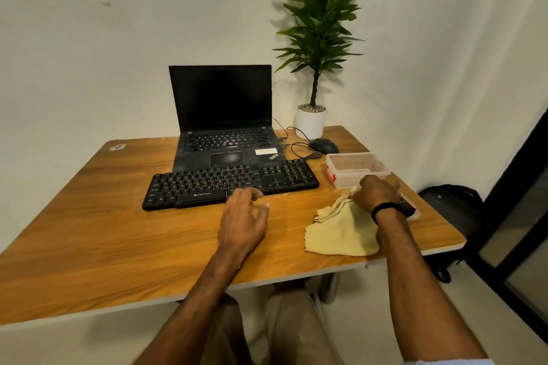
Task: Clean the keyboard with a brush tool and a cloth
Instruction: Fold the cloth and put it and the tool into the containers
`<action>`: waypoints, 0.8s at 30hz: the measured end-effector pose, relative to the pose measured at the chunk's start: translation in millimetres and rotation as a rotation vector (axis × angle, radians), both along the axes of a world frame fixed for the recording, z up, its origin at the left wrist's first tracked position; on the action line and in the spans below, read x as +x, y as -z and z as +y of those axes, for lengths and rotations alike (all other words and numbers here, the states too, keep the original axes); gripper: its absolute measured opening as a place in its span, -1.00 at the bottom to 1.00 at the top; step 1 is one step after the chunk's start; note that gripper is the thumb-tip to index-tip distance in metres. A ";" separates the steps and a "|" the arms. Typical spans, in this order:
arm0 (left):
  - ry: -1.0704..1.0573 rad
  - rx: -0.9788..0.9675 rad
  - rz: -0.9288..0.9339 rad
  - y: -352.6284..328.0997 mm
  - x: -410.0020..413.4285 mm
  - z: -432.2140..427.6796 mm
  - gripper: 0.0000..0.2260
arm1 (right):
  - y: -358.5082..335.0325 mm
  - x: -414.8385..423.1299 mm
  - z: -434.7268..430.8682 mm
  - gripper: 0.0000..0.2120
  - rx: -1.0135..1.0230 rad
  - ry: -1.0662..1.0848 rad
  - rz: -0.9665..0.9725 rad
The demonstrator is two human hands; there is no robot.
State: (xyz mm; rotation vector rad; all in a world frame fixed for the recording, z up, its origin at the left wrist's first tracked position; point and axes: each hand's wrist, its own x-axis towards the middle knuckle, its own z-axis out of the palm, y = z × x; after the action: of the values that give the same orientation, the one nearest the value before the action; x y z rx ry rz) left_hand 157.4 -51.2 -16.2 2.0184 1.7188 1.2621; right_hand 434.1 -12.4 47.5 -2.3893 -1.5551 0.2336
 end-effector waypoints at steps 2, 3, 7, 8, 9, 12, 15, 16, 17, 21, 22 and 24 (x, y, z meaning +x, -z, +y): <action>0.112 -0.106 -0.042 -5.5 24.1 -1.7 -0.77 | 3.4 -1.2 -0.1 -0.67 0.012 0.011 0.009; 0.174 -0.159 -0.049 -8.4 37.1 -0.8 -0.72 | 3.8 -1.9 -1.1 -0.69 0.026 0.015 0.026; 0.351 -0.300 -0.059 -21.1 79.4 8.2 -0.58 | 0.4 -2.4 -4.1 -0.78 0.136 -0.033 0.185; 0.369 -0.297 -0.032 -23.2 86.1 11.1 -0.59 | -2.5 -3.0 -5.6 -0.78 0.186 -0.055 0.242; 0.385 -0.288 0.004 -24.4 91.1 13.5 -0.61 | -6.6 -4.6 -8.8 -0.79 0.242 -0.071 0.292; 0.427 -0.260 0.084 -23.7 99.1 19.8 -0.68 | -12.9 -5.9 -12.6 -0.91 0.353 -0.099 0.430; 0.418 -0.268 0.124 -20.0 101.5 26.5 -0.70 | -14.0 -6.0 -13.1 -0.94 0.387 -0.105 0.559; 0.405 -0.285 0.115 -18.6 102.1 29.1 -0.69 | -13.8 -5.8 -12.1 -0.95 0.388 -0.105 0.574; 0.390 -0.309 0.095 -17.8 102.5 30.9 -0.67 | -13.8 -6.0 -11.8 -0.96 0.386 -0.107 0.595; 0.372 -0.377 -0.145 -20.9 97.8 33.3 -0.64 | -15.2 -6.0 -12.8 -0.88 0.391 -0.110 0.811; 0.405 -0.399 -0.239 -21.4 94.9 34.3 -0.59 | -17.4 -6.1 -14.5 -0.88 0.395 -0.111 0.886; 0.492 -0.432 -0.399 -25.9 88.6 34.8 -0.35 | -25.2 -6.9 -19.6 -0.91 0.387 -0.117 1.041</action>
State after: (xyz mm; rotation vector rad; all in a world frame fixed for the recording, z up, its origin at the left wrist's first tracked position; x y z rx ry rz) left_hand 245.9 -16.4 9.7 1.6510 1.1005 0.9429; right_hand 427.2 -32.0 72.7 -1.4456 -1.0689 0.9209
